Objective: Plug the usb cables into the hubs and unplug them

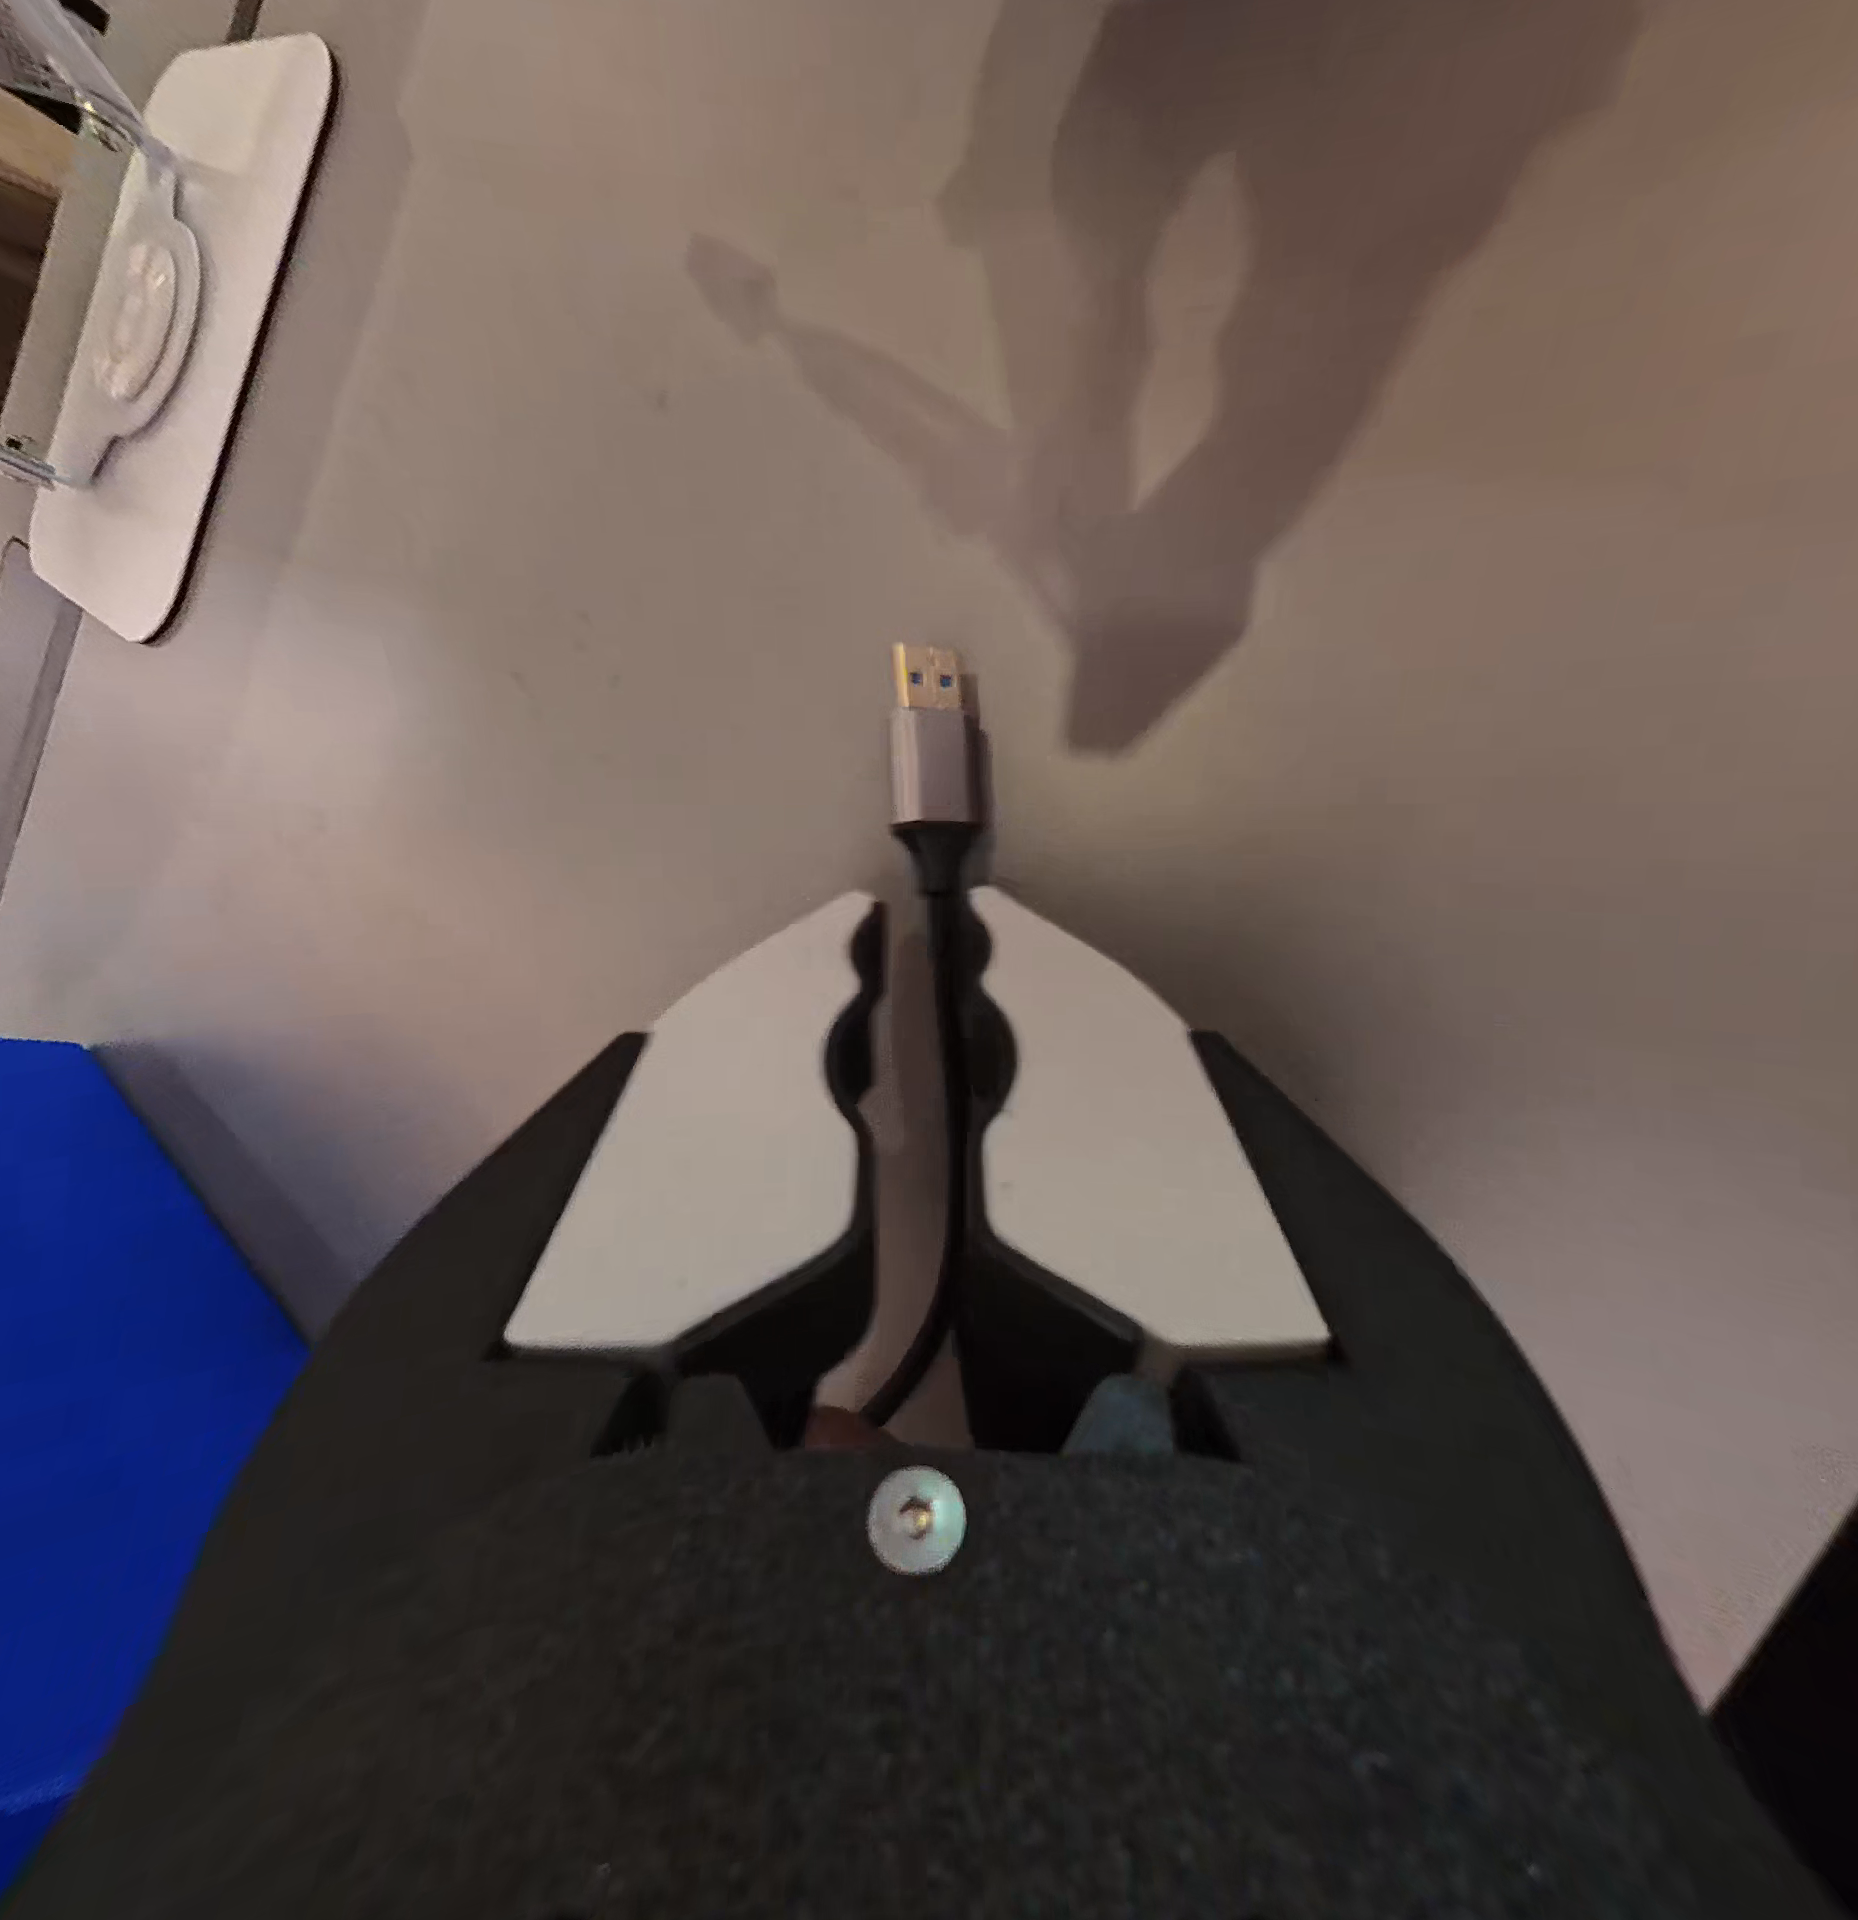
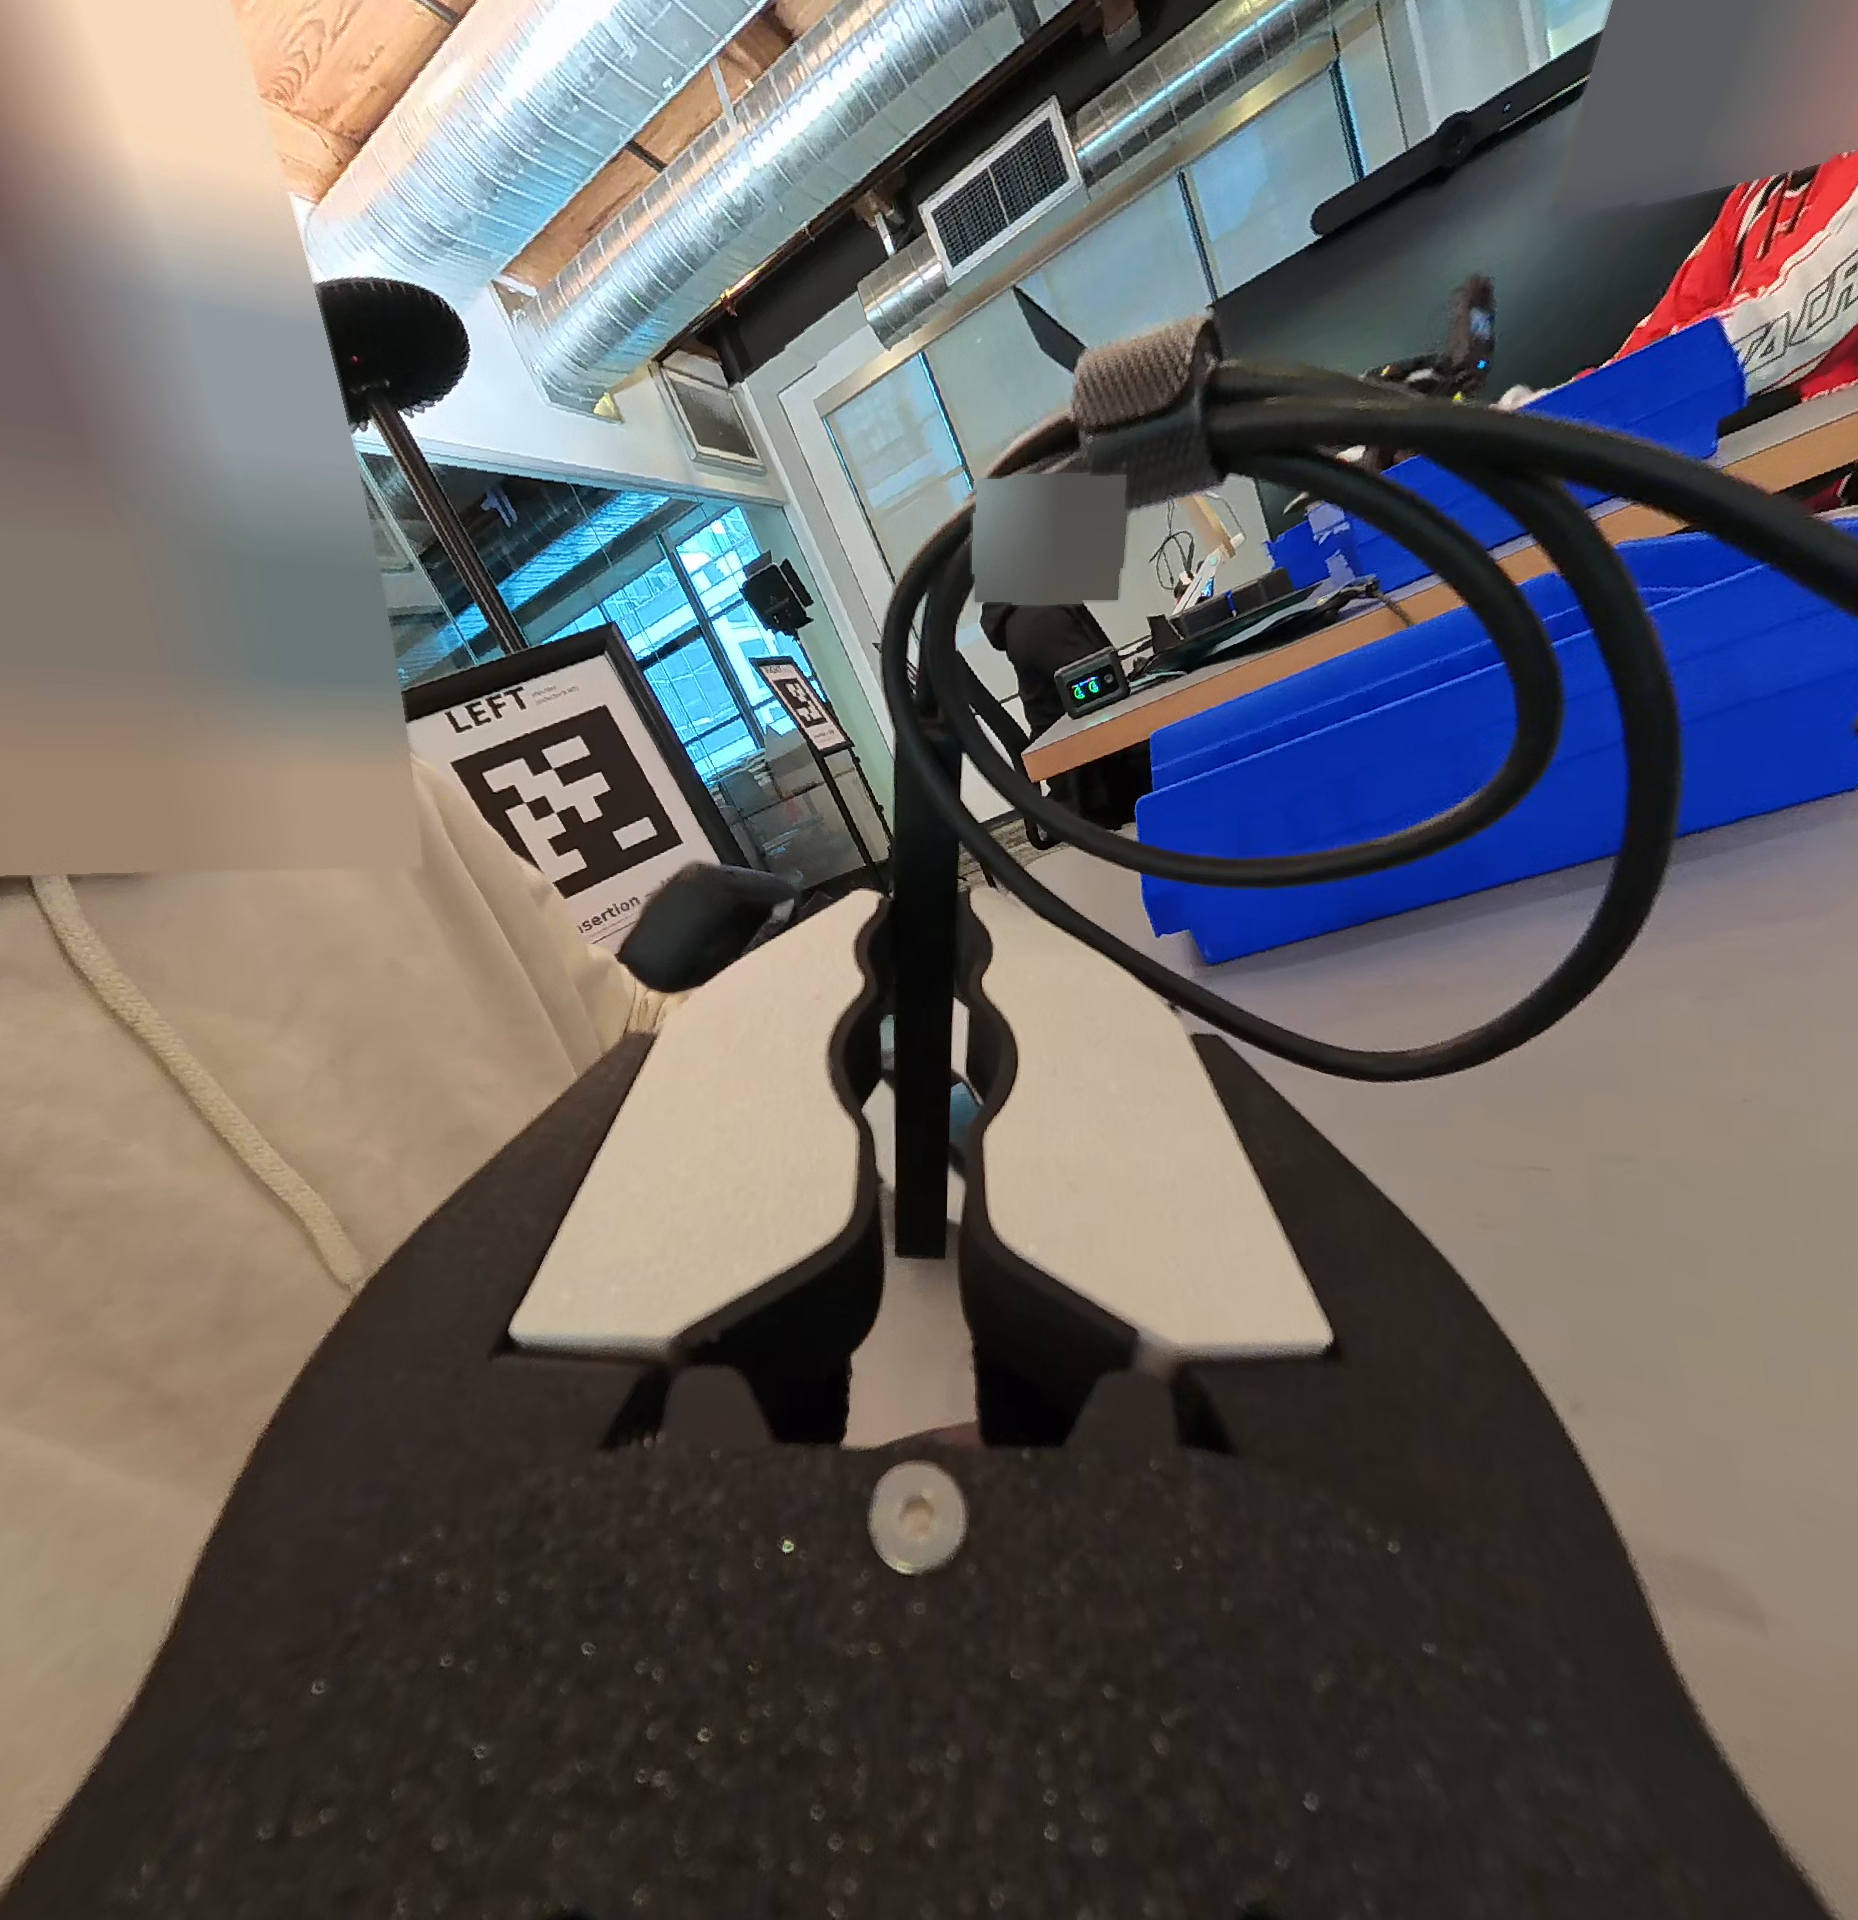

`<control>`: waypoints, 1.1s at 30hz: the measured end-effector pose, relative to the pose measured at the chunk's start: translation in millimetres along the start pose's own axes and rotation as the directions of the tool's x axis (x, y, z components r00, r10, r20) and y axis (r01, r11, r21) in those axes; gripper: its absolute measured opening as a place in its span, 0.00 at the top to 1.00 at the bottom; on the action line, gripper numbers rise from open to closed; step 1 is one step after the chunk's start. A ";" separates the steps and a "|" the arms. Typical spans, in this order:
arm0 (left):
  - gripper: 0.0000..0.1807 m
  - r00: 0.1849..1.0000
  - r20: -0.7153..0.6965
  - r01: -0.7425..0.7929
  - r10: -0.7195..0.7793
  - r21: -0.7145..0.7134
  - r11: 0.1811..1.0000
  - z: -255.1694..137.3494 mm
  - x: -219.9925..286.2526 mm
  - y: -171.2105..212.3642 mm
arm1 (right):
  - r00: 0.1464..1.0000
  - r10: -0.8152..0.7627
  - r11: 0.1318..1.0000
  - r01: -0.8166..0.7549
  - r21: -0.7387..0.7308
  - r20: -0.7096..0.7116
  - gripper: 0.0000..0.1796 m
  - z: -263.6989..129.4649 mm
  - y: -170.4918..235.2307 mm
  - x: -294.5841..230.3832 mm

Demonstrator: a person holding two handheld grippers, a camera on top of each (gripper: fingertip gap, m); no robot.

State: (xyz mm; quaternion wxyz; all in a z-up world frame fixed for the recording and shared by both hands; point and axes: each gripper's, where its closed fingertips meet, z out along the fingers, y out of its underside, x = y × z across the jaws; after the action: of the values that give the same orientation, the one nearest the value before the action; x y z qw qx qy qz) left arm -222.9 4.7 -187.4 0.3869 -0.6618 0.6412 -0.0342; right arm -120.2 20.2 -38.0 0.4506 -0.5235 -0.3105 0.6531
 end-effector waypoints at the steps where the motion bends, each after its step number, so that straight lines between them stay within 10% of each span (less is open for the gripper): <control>1: 0.98 1.000 0.018 -0.015 0.015 -0.010 1.000 2.2 -2.1 1.4 | 1.000 -0.002 1.000 0.002 0.001 0.000 0.94 -0.1 -0.5 -0.4; 10: 0.98 0.977 -0.116 0.185 -0.179 0.046 0.982 -9.8 -15.2 -9.9 | 1.000 0.003 1.000 -0.003 0.010 -0.005 0.94 0.1 -2.1 -0.3; 22: 0.98 0.674 -0.639 0.497 -0.370 0.023 0.867 -85.0 -47.2 -91.5 | 0.999 -0.047 0.999 0.047 -0.020 0.026 0.94 5.8 2.5 -10.8; 27: 0.98 0.736 -0.618 0.382 -0.275 0.044 0.923 -85.7 -46.3 -99.9 | 0.999 -0.027 0.999 0.027 -0.029 0.022 0.94 5.9 4.3 -8.9; 33: 0.98 0.506 -0.754 0.547 -0.418 -0.093 0.832 -86.0 -43.4 -109.7 | 0.998 -0.052 0.998 0.053 -0.027 0.023 0.94 7.0 4.8 -10.5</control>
State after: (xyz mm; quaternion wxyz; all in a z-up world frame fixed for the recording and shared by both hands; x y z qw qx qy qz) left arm -186.9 -10.9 -46.7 0.1134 -0.7065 0.5258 -0.4600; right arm -127.7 9.1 -36.1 0.4567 -0.5141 -0.3382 0.6425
